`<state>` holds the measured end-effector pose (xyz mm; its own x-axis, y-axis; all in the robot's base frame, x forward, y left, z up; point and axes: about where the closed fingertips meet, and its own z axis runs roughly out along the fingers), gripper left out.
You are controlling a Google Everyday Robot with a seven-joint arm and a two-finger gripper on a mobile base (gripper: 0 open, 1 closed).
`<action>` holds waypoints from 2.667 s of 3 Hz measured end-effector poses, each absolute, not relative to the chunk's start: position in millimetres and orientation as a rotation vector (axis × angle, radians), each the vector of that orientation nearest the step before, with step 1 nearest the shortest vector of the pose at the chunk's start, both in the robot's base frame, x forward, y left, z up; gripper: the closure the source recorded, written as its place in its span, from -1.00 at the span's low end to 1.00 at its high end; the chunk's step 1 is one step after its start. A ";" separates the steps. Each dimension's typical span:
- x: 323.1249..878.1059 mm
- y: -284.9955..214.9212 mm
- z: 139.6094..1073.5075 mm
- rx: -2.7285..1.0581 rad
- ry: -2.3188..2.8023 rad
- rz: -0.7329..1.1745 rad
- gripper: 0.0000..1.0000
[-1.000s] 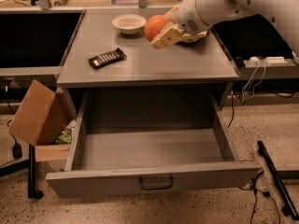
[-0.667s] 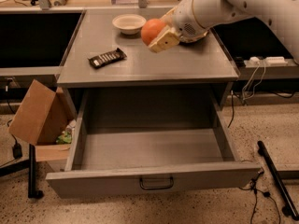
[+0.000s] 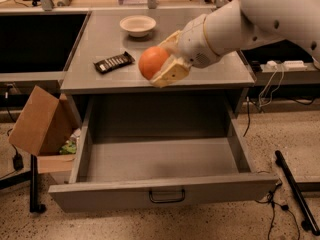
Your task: Place orange into top drawer
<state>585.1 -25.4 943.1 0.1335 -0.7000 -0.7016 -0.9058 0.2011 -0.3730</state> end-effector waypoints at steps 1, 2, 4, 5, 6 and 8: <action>539.8 -12.1 920.8 -1.623 1.624 0.377 1.00; 539.8 -12.1 920.8 -1.623 1.624 0.377 1.00; 532.3 -2.3 862.9 -1.723 1.684 0.300 1.00; 522.1 -2.0 791.9 -1.791 1.767 0.293 1.00; 519.3 -2.7 727.6 -1.765 1.817 0.393 1.00; 520.7 -1.5 721.0 -1.772 1.837 0.381 1.00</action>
Offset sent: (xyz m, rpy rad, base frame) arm -0.0380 0.0111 -0.0166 -0.0129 0.0500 0.0554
